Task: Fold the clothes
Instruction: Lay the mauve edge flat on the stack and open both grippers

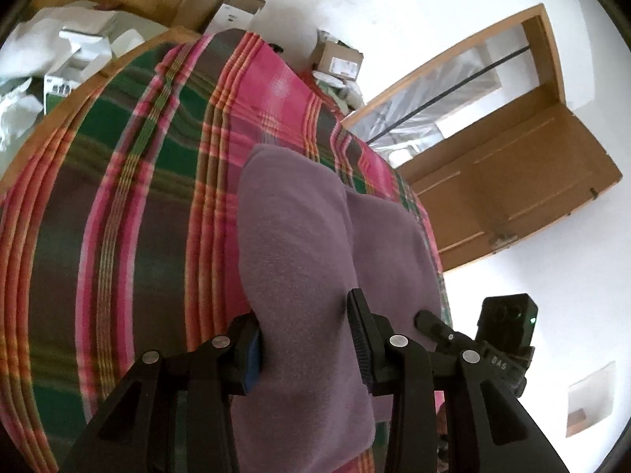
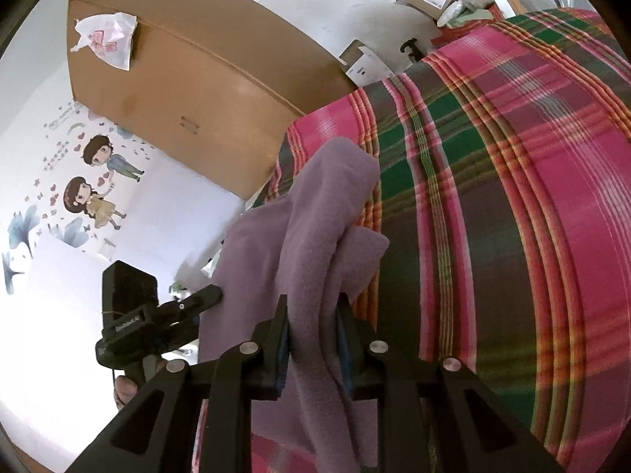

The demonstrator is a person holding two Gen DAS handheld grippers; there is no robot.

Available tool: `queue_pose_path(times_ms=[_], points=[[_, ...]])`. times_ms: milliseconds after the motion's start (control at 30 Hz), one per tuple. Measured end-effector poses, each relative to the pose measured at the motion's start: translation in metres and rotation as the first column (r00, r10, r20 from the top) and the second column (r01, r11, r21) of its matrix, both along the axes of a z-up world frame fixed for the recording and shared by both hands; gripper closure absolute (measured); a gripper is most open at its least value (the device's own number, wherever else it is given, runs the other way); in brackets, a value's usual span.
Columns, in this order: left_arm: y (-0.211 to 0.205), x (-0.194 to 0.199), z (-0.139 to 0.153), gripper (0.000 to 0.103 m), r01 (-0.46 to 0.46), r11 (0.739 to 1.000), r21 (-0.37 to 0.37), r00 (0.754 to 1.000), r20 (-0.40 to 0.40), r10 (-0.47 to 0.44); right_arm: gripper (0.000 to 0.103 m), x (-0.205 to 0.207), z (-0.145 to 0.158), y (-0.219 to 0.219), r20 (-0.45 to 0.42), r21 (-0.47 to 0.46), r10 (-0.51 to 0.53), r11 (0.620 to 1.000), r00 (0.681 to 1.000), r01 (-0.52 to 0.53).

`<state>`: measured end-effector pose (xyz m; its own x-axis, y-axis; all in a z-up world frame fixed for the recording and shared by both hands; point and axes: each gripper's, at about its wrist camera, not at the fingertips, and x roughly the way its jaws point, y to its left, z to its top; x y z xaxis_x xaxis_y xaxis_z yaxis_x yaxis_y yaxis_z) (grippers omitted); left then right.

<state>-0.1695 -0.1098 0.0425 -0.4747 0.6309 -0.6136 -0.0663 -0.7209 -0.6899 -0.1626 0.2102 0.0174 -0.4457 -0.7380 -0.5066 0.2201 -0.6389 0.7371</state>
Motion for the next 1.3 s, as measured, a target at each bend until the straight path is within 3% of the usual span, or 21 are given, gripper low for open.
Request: queue_pose_path(times_ms=[367,633,733,933,1033,1133,1300], points=[[-0.011,-0.019,-0.034,0.064,0.006,1.0,-0.017,0.999,0.039,-0.006,0.078,-0.023,-0.03,0.005,0.05,0.077,-0.051,0.996,0.997,0.047],[-0.014,-0.018,-0.036,0.061,-0.015,1.0,-0.012,0.999,0.039,0.015,0.072,-0.017,-0.02,-0.001,-0.011,0.201,-0.067,0.977,0.998,0.067],[-0.017,-0.003,-0.025,0.063,-0.045,0.998,-0.042,0.999,0.015,0.046,0.072,-0.003,-0.003,-0.004,-0.085,0.283,-0.079,0.954,0.993,0.1],[-0.013,0.038,-0.007,0.063,-0.061,0.99,-0.126,0.997,-0.055,0.054,0.072,0.041,0.026,-0.016,-0.232,0.329,-0.049,0.936,0.972,0.125],[0.0,0.053,-0.014,0.063,-0.027,0.983,-0.183,0.999,-0.031,0.022,0.072,0.056,0.025,-0.033,-0.236,0.371,0.021,0.926,0.971,0.071],[0.008,0.065,-0.014,0.063,-0.028,0.967,-0.252,0.998,-0.061,0.013,0.073,0.068,0.014,-0.047,-0.223,0.44,0.066,0.897,0.973,0.04],[0.008,0.074,-0.024,0.062,-0.032,0.964,-0.263,0.999,-0.048,0.02,0.081,0.083,-0.002,-0.05,-0.198,0.526,0.09,0.85,0.976,0.028]])
